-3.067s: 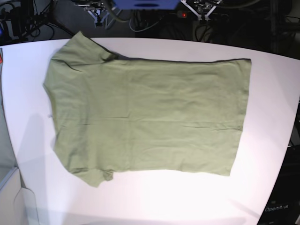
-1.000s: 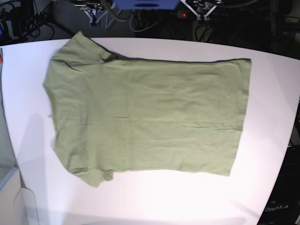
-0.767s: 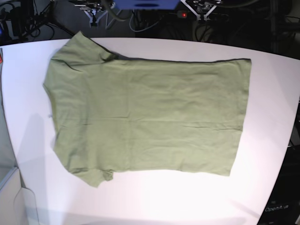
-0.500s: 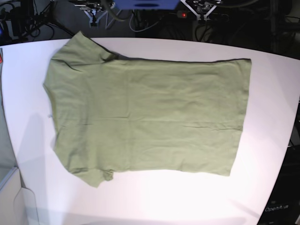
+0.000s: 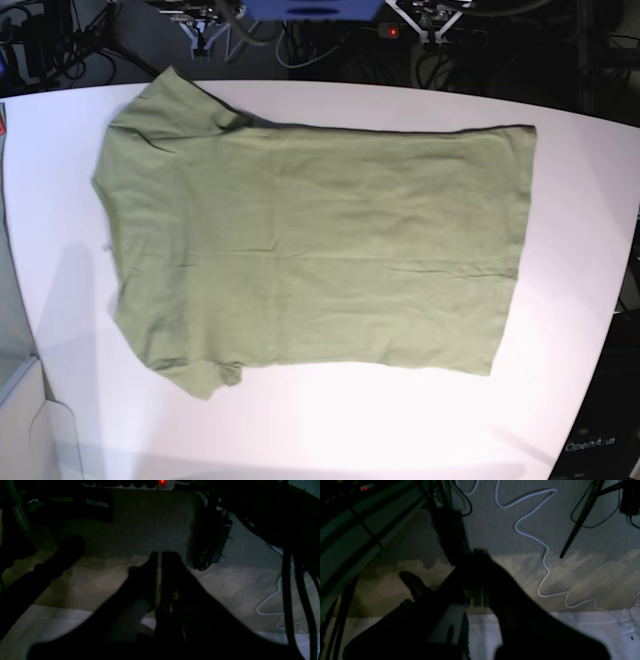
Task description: Fold the T-shirt properly
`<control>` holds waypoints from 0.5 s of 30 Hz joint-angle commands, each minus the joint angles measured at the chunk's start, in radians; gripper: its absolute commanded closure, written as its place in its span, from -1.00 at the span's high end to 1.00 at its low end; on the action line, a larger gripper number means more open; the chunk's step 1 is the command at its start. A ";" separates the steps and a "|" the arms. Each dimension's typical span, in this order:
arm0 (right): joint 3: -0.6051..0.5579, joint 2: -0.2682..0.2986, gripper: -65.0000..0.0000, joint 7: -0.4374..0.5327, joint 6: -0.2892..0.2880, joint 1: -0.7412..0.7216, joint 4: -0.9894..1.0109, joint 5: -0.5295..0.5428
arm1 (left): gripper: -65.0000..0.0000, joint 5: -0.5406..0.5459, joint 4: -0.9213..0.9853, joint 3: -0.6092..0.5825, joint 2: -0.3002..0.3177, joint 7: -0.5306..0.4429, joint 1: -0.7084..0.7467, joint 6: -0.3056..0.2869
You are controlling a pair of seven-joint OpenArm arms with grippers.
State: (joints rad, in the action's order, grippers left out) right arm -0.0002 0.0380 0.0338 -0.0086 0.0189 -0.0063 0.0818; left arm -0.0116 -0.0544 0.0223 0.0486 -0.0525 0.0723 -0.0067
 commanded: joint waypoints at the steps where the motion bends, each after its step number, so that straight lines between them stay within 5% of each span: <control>1: 0.001 0.003 -0.99 -0.001 0.012 -0.004 -0.001 -0.001 | -0.93 -0.003 -0.002 0.000 0.006 0.001 0.004 0.004; 15: 0.001 0.000 -0.99 0.001 0.012 -0.006 -0.001 -0.001 | -0.93 -0.003 -0.002 0.000 0.009 0.001 0.004 0.012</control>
State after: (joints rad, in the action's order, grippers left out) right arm 0.0006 0.0360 0.0341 -0.0086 0.0143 -0.0067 0.0818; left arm -0.0116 -0.0544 0.0223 0.0532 -0.0525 0.0719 0.0010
